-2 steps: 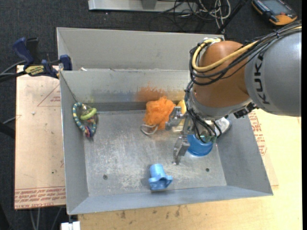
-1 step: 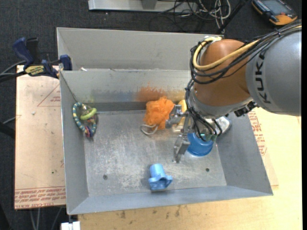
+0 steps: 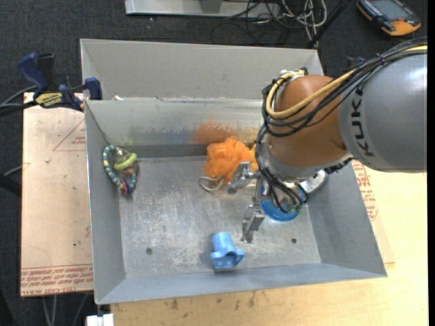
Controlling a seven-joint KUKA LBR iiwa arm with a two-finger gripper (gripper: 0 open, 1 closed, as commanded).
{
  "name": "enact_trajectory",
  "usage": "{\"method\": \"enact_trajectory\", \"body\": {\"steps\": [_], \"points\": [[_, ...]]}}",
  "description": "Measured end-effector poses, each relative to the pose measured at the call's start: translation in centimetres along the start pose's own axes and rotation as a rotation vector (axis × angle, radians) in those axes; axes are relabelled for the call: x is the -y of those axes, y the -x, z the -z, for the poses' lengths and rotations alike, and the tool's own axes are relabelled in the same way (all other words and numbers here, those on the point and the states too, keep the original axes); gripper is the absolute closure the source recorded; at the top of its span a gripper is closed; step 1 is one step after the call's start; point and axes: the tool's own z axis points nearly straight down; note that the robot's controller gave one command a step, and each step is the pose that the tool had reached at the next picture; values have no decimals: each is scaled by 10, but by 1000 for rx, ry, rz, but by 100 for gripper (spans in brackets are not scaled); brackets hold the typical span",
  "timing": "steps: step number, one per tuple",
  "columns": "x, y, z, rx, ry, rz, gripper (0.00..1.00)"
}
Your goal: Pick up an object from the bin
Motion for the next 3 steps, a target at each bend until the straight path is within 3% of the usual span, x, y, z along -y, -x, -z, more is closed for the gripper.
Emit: {"method": "enact_trajectory", "body": {"steps": [1,2,3], "points": [[-11,-22,-51,-1,1,155,0],[-19,-25,-90,-9,2,410,0],[-21,-12,-101,1,2,522,100]]}}
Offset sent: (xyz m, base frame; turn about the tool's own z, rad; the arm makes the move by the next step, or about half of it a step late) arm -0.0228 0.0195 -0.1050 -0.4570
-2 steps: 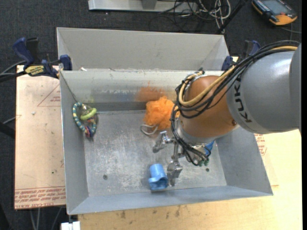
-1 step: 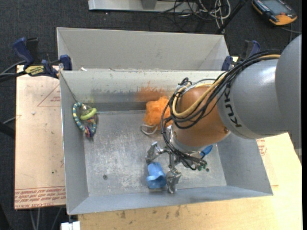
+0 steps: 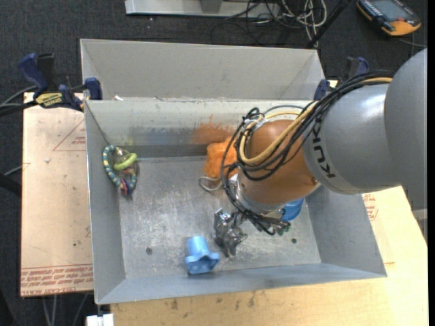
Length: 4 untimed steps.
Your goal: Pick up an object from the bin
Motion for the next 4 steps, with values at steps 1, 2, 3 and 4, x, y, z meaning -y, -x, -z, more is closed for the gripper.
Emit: {"method": "enact_trajectory", "body": {"steps": [1,2,3,4], "points": [[0,-2,-2,-6,2,0,0],[0,-2,-2,-6,2,0,0],[-43,15,-2,-4,-3,22,0],[-99,46,0,7,2,71,100]]}}
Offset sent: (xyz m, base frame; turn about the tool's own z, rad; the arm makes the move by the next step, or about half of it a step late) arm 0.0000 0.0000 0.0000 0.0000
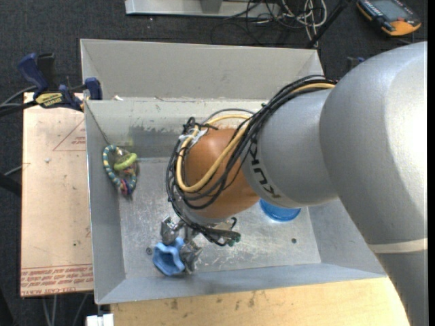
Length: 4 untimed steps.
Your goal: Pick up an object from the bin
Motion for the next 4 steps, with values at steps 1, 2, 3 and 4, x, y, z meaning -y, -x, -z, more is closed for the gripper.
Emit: {"method": "enact_trajectory", "body": {"steps": [1,2,3,4], "points": [[1,-1,0,0,0,2,100],[5,5,5,-10,2,102,100],[-7,-10,55,-12,1,4,100],[-7,-10,55,-12,1,4,100]]}}
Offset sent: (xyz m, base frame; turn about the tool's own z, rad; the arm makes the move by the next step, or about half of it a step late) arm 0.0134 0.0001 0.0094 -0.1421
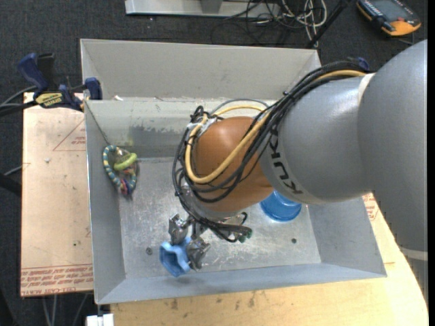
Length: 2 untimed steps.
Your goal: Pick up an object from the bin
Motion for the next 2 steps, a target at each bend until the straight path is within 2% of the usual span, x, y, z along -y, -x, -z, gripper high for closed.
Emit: {"method": "enact_trajectory", "body": {"steps": [1,2], "points": [[1,5,30,-3,1,24,100],[-2,-4,52,0,-1,29,100]]}}
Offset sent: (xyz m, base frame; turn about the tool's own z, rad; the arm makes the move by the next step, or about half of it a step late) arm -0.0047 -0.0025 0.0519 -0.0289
